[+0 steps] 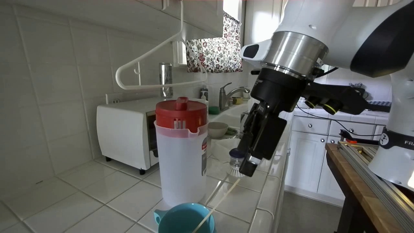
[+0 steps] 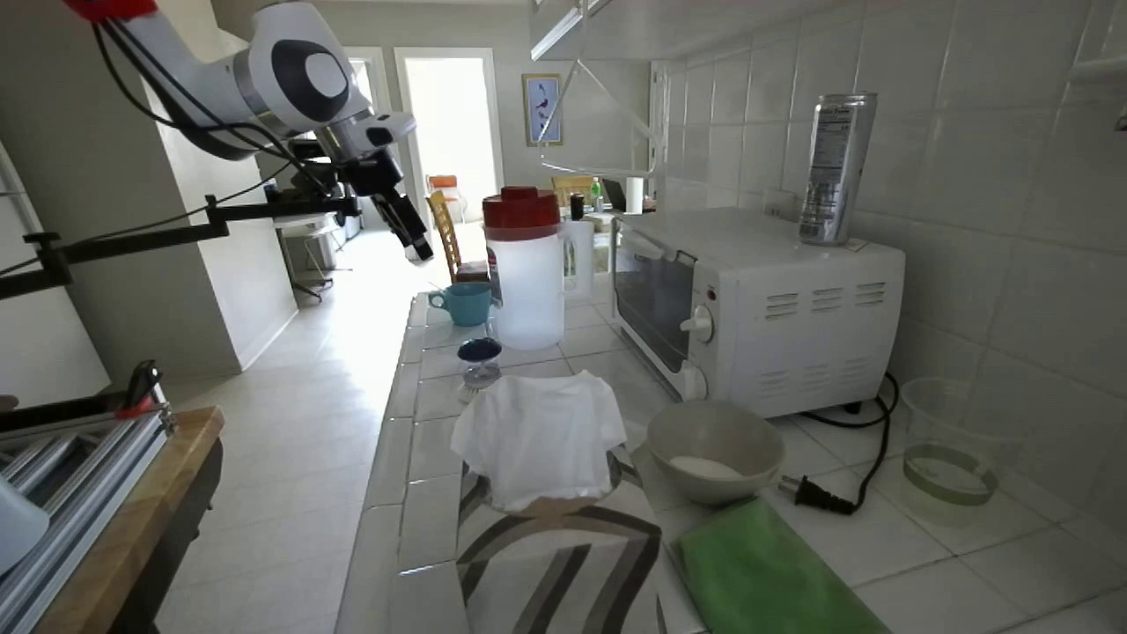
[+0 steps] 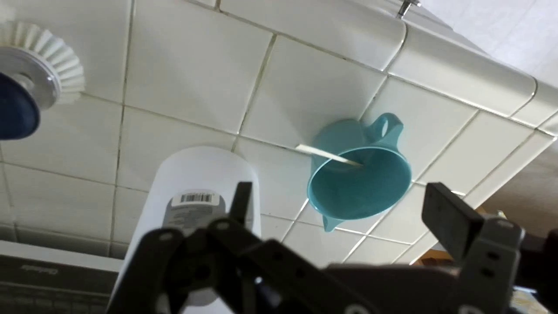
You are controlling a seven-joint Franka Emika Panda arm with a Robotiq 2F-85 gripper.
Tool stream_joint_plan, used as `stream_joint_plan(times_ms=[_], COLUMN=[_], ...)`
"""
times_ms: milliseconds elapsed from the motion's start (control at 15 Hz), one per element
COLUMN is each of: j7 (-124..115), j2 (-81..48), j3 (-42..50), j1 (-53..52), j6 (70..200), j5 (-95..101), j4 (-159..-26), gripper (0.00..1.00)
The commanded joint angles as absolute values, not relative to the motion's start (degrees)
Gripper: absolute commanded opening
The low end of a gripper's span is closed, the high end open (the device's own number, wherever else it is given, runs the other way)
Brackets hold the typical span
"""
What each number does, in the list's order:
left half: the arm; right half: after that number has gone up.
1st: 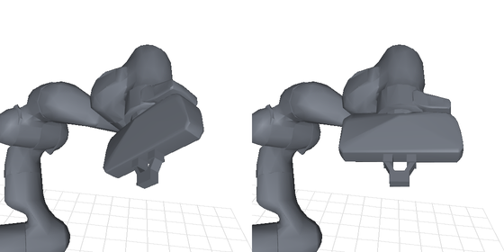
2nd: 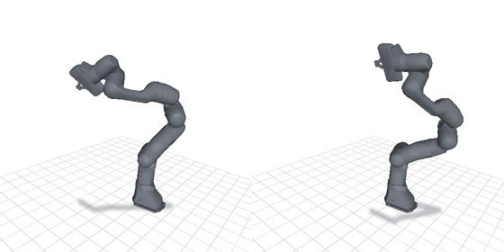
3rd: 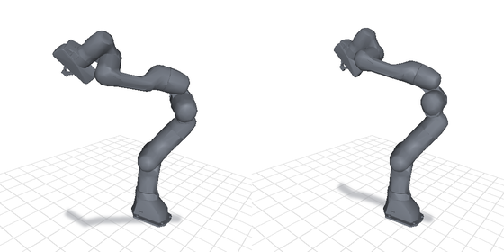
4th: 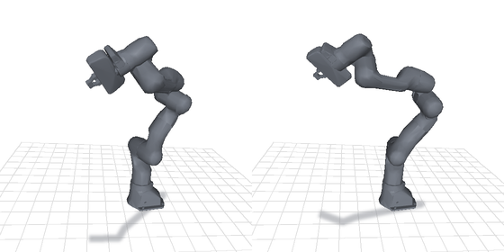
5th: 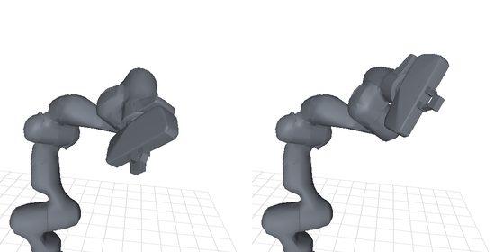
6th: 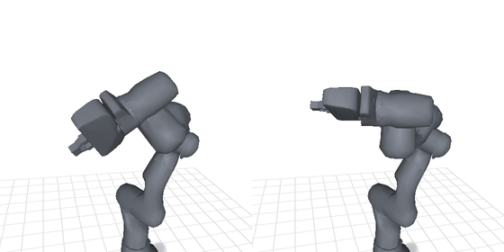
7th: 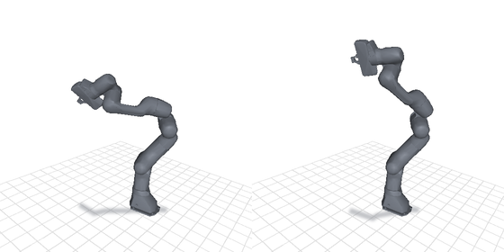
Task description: Remove the wooden stirrer from the blue jug.
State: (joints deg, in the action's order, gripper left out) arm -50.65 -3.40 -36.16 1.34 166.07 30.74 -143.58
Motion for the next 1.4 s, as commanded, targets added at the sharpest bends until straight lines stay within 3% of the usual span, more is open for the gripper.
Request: stream_joint_plan(times_ms=[0, 1333], j7=[-54.65, -84.57], j2=[-6.58, -18.40], j3=[-34.98, -21.51], j1=[0.86, -11.86], j6=[167.16, 165.68], j5=[33.90, 57.31], j4=[-142.42, -132.72], gripper=[1.00, 1.00])
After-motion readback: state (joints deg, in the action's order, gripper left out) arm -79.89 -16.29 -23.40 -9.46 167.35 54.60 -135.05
